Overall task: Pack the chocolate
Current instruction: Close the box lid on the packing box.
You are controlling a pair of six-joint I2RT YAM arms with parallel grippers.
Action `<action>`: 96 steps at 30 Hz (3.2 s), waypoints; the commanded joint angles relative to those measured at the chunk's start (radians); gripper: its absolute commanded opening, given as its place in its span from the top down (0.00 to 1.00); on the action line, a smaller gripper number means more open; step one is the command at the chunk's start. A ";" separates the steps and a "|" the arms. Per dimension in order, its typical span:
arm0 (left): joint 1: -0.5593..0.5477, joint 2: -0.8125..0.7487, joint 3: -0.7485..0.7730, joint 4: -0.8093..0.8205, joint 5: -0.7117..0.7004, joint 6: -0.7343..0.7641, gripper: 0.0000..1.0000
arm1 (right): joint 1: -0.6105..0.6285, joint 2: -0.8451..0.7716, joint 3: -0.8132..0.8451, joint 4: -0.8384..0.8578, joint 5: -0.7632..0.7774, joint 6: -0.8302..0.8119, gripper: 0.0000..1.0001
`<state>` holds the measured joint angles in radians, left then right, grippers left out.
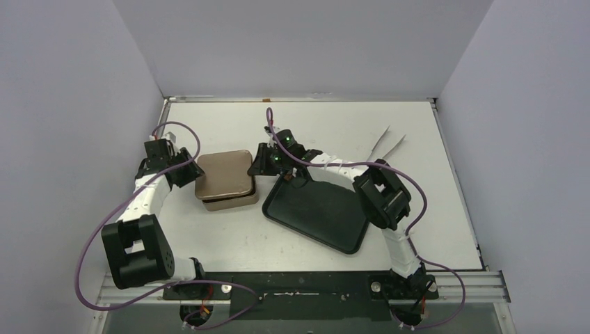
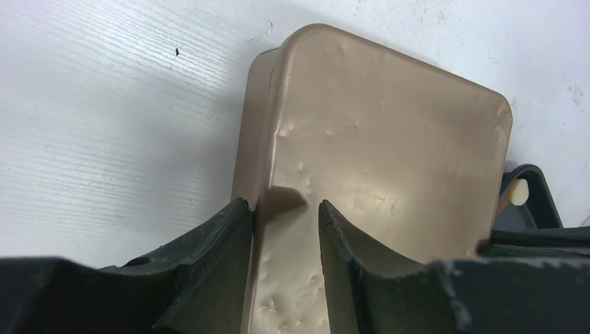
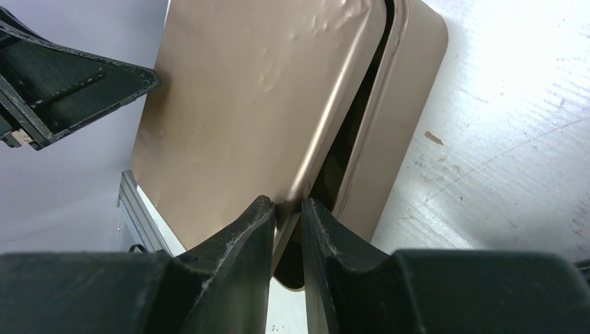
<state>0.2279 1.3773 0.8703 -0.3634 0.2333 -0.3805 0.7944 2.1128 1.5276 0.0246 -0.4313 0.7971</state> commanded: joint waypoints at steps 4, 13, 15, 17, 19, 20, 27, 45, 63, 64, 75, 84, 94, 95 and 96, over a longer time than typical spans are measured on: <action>-0.022 -0.013 -0.021 0.036 0.064 -0.007 0.62 | 0.022 -0.075 -0.019 0.074 0.004 -0.014 0.78; -0.025 -0.012 -0.037 0.047 0.066 -0.007 0.62 | 0.002 -0.063 -0.033 0.076 0.013 -0.016 0.78; -0.025 -0.009 -0.036 0.047 0.064 -0.006 0.62 | 0.002 -0.068 -0.036 0.080 0.014 -0.016 0.78; -0.026 -0.005 -0.035 0.047 0.058 -0.004 0.62 | 0.002 -0.071 -0.038 0.081 0.017 -0.017 0.78; -0.025 0.003 -0.031 0.047 0.056 -0.001 0.62 | 0.001 -0.070 -0.034 0.080 0.019 -0.020 0.78; -0.025 0.008 -0.029 0.047 0.058 0.001 0.61 | -0.001 -0.067 -0.032 0.080 0.019 -0.021 0.78; -0.024 0.027 -0.011 0.052 0.055 0.001 0.61 | -0.017 -0.043 -0.018 0.081 0.010 -0.019 0.78; -0.024 0.037 0.028 0.058 0.062 -0.001 0.61 | -0.025 -0.024 0.028 0.072 -0.001 -0.018 0.78; -0.024 0.019 0.029 0.031 0.037 0.018 0.58 | -0.024 -0.013 0.036 -0.021 0.086 -0.039 0.64; -0.024 0.017 0.028 0.028 0.034 0.021 0.58 | -0.024 -0.004 0.044 -0.022 0.081 -0.039 0.64; -0.024 0.025 0.025 0.032 0.044 0.026 0.60 | -0.022 0.040 0.068 -0.010 0.041 -0.021 0.69; -0.024 0.017 0.034 0.040 0.075 0.008 0.64 | -0.018 0.037 0.075 0.020 0.011 -0.014 0.77; -0.024 0.002 0.049 0.040 0.091 -0.007 0.64 | -0.014 0.014 0.069 0.050 -0.011 0.002 0.80; -0.024 0.002 0.051 0.040 0.089 -0.008 0.64 | -0.014 0.013 0.069 0.052 -0.010 0.003 0.80; -0.024 0.003 0.052 0.041 0.087 -0.009 0.64 | -0.014 0.012 0.069 0.052 -0.010 0.005 0.80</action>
<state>0.2089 1.4147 0.8719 -0.3481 0.2977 -0.3836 0.7784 2.1536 1.5562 0.0078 -0.4194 0.7918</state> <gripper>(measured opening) 0.358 0.206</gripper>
